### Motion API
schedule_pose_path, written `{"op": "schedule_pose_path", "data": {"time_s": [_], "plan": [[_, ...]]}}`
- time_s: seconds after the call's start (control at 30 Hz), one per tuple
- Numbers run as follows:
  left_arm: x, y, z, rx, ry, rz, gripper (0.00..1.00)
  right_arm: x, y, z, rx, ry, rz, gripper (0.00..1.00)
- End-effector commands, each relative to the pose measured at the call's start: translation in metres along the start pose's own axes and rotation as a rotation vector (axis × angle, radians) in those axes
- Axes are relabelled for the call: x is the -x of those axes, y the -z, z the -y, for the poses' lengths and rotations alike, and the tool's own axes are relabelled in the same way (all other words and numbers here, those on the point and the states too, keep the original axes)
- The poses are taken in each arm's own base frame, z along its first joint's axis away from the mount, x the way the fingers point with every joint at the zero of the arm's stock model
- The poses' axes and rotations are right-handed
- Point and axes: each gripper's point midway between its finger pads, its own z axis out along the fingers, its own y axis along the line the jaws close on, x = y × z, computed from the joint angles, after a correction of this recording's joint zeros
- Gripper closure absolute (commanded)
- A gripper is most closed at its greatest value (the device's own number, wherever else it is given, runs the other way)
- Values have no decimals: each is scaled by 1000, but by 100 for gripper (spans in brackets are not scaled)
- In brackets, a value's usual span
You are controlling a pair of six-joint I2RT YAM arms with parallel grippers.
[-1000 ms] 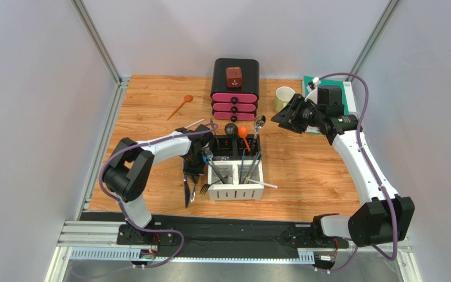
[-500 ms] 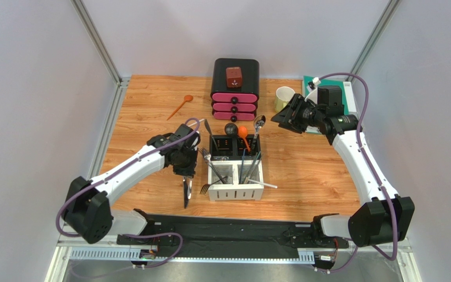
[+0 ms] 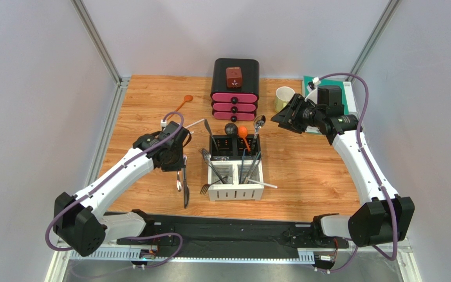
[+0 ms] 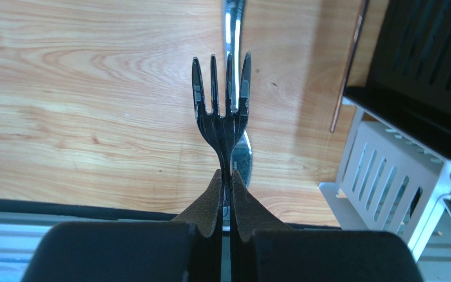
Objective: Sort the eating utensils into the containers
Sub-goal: Pick up the fork at the center of the board, then place the fork in the storage box.
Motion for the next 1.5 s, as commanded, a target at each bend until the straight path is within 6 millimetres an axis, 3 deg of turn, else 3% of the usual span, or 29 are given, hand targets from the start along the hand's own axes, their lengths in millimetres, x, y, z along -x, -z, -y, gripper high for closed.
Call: {"op": "schedule_pose_path", "data": {"time_s": [0.0, 0.23, 0.4, 0.5, 0.67, 0.8, 0.93, 1.27, 1.47], "plan": [[20, 18, -12, 61, 76, 71, 100, 7, 8, -13, 46, 16, 36, 51], [62, 90, 23, -248, 292, 324, 100, 7, 7, -12, 46, 14, 33, 51], [88, 135, 30, -331, 341, 467, 100, 9, 4, -14, 50, 12, 24, 51], [96, 149, 45, -400, 330, 486, 100, 9, 3, -13, 49, 10, 20, 51], [91, 125, 99, -499, 235, 475, 100, 6, 1, -11, 51, 3, 15, 51], [74, 104, 143, -554, 133, 458, 100, 1, 0, -6, 42, -3, 7, 51], [70, 88, 161, -510, 76, 482, 100, -5, 0, -1, 35, -15, -5, 51], [44, 59, 176, -448, 2, 485, 100, -8, -1, -5, 43, -17, -21, 51], [25, 38, 170, -386, -14, 472, 100, -16, -4, 0, 39, -18, -45, 51]]}}
